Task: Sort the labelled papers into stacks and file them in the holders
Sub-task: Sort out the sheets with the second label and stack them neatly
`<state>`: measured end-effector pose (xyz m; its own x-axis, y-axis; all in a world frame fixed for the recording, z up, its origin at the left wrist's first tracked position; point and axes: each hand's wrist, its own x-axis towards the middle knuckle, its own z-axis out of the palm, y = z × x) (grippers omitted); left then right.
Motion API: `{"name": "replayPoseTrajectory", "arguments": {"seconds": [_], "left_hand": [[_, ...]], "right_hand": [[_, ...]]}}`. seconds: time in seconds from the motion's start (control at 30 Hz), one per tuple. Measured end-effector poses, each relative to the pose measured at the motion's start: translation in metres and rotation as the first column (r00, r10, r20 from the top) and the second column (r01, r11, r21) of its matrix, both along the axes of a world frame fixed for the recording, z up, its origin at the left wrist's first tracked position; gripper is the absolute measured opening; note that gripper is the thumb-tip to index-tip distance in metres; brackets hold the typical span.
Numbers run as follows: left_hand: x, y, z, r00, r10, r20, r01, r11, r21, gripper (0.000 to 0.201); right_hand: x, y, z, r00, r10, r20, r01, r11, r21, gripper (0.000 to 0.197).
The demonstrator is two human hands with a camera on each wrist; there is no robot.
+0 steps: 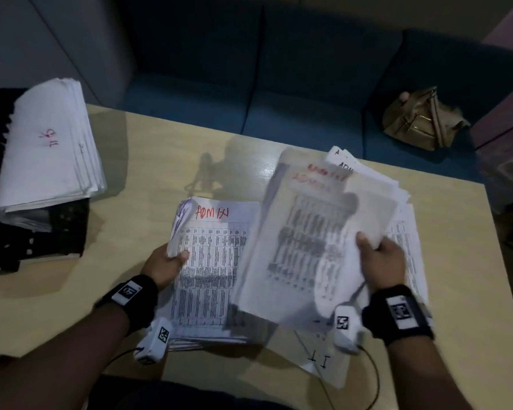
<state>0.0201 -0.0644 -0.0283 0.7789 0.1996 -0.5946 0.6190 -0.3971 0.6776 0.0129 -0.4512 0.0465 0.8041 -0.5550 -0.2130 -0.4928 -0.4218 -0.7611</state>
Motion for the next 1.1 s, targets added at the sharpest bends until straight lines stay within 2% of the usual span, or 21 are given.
{"name": "replayPoseTrajectory", "arguments": {"seconds": [0.07, 0.17, 0.23, 0.33, 0.43, 0.47, 0.57, 0.63, 0.7, 0.77, 0.83, 0.93, 1.0, 1.1], "left_hand": [[-0.003, 0.002, 0.0, 0.997, 0.081, -0.01, -0.082, 0.993, -0.081, 0.029], [-0.008, 0.004, -0.005, 0.963, 0.263, -0.061, -0.27, 0.927, -0.259, 0.043], [-0.011, 0.002, -0.003, 0.961, 0.268, -0.072, -0.276, 0.898, -0.344, 0.037], [-0.014, -0.002, 0.002, 0.975, 0.21, -0.068, -0.22, 0.902, -0.372, 0.031], [-0.018, 0.004, 0.0, 0.965, 0.224, -0.134, -0.26, 0.866, -0.428, 0.043], [-0.019, 0.01, -0.003, 0.963, 0.218, -0.16, -0.268, 0.85, -0.454, 0.047], [-0.017, 0.016, 0.003, 0.98, 0.093, -0.174, -0.171, 0.842, -0.511, 0.047], [-0.013, 0.018, 0.009, 0.99, -0.031, -0.137, -0.04, 0.873, -0.487, 0.041], [-0.007, 0.02, 0.012, 0.989, -0.102, -0.112, 0.039, 0.886, -0.461, 0.044], [-0.001, 0.026, 0.013, 0.984, -0.175, -0.029, 0.145, 0.89, -0.433, 0.061], [0.009, 0.029, 0.017, 0.975, -0.207, 0.084, 0.223, 0.885, -0.408, 0.078], [0.029, 0.026, 0.016, 0.952, -0.145, 0.271, 0.239, 0.903, -0.356, 0.09], [0.042, 0.02, 0.019, 0.941, -0.168, 0.293, 0.256, 0.92, -0.295, 0.09], [0.053, 0.017, 0.017, 0.935, -0.245, 0.257, 0.306, 0.923, -0.232, 0.071]], "right_hand": [[0.001, 0.04, -0.025, 0.995, 0.08, -0.066, -0.076, 0.995, 0.063, 0.027], [-0.001, 0.094, -0.059, 0.964, 0.224, -0.144, -0.204, 0.969, 0.142, 0.026], [0.001, 0.121, -0.069, 0.934, 0.279, -0.222, -0.253, 0.958, 0.138, 0.03], [0.008, 0.149, -0.079, 0.89, 0.347, -0.295, -0.319, 0.937, 0.139, 0.038], [0.017, 0.157, -0.083, 0.92, 0.302, -0.25, -0.3, 0.953, 0.049, 0.058], [0.02, 0.158, -0.08, 0.939, 0.274, -0.211, -0.262, 0.962, 0.08, 0.064], [0.029, 0.162, -0.068, 0.955, 0.291, -0.064, -0.265, 0.927, 0.265, 0.077], [0.036, 0.164, -0.069, 0.926, 0.378, 0.026, -0.372, 0.896, 0.244, 0.078], [0.041, 0.166, -0.074, 0.854, 0.519, -0.036, -0.514, 0.853, 0.086, 0.071], [0.041, 0.167, -0.08, 0.794, 0.591, -0.143, -0.595, 0.804, 0.017, 0.062], [0.039, 0.169, -0.082, 0.8, 0.582, -0.146, -0.583, 0.811, 0.043, 0.064], [0.043, 0.169, -0.083, 0.798, 0.579, -0.167, -0.578, 0.814, 0.062, 0.074], [0.049, 0.17, -0.082, 0.758, 0.613, -0.224, -0.623, 0.782, 0.028, 0.067], [0.056, 0.17, -0.082, 0.736, 0.625, -0.26, -0.642, 0.766, 0.022, 0.057]]}}
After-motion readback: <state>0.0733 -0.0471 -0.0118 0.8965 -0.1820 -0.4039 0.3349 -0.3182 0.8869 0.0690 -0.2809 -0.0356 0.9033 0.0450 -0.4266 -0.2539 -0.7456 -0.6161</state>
